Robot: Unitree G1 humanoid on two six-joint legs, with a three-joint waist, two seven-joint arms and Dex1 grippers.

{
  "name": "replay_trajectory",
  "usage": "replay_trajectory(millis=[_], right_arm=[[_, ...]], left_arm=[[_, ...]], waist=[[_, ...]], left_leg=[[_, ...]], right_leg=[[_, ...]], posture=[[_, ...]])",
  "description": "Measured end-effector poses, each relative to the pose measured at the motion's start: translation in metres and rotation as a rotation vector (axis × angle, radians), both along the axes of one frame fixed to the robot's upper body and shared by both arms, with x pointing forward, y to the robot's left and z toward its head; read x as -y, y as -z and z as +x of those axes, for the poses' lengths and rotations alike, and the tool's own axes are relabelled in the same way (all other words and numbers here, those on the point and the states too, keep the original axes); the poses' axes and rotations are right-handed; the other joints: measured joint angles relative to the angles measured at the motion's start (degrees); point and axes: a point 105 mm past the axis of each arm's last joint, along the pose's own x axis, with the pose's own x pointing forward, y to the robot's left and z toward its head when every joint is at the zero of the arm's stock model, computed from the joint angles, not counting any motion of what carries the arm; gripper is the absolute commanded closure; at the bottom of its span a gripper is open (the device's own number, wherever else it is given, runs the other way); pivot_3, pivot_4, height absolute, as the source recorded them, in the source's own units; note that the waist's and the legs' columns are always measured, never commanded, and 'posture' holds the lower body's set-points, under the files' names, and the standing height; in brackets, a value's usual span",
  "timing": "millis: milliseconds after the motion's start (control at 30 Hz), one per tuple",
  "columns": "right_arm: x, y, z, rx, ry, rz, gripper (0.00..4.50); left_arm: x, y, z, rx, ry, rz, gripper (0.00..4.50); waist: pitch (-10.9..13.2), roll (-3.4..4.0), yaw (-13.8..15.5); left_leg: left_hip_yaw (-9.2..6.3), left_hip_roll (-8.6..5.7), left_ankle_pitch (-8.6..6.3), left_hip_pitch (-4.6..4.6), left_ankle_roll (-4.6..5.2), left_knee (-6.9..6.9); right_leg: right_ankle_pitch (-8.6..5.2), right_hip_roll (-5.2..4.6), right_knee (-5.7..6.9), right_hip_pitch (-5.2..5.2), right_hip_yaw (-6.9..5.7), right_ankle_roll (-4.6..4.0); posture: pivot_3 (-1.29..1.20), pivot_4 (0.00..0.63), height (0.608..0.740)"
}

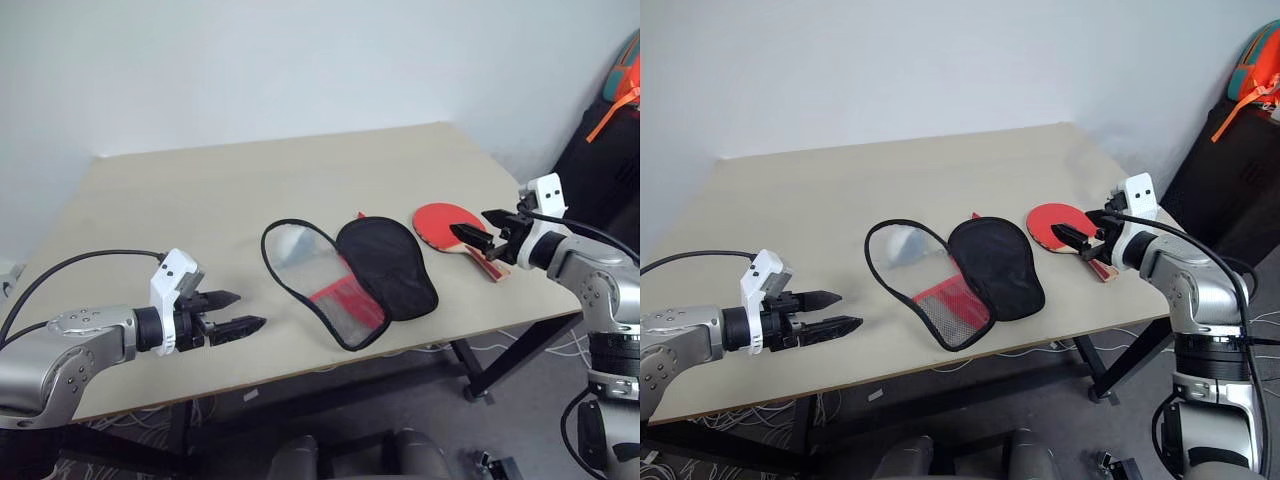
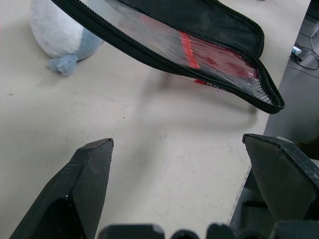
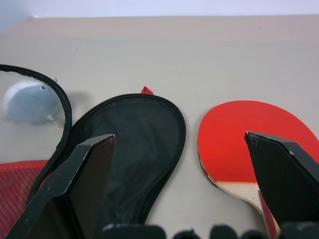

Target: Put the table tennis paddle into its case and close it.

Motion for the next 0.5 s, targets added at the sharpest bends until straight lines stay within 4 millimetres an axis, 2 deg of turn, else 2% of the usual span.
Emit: replay_trajectory(millis=[367,433,500], right_arm=[[0.010,0.007,-0.001,-0.038,0.045,-0.011,0.00],[0.015,0.006,0.005,-0.061,0.066,-0.023,0.00],[0.029,0.008,0.014,-0.109,0.117,-0.030,0.00]], left_arm=[[0.015,-0.002,0.000,0.003,0.045,-0.035,0.09],[0.018,-0.003,-0.001,0.012,0.058,-0.035,0.09],[0.021,-0.003,-0.003,0.016,0.069,-0.036,0.09]], waist=[[0.0,-0.02,0.0],[0.0,-0.02,0.0],[0.0,-0.03,-0.1]], left_leg=[[0.05,-0.02,0.02,0.00,-0.02,0.01],[0.06,-0.04,0.02,0.01,-0.02,0.02],[0.08,-0.05,0.03,0.02,-0.01,0.04]], right_leg=[[0.00,0.00,0.01,0.04,0.06,0.00],[0.00,0.00,0.01,0.05,0.06,0.00],[0.00,-0.01,0.01,0.06,0.07,0.00]], posture=[[0.00,0.000,0.724],[0.00,0.000,0.724],[0.00,0.000,0.724]])
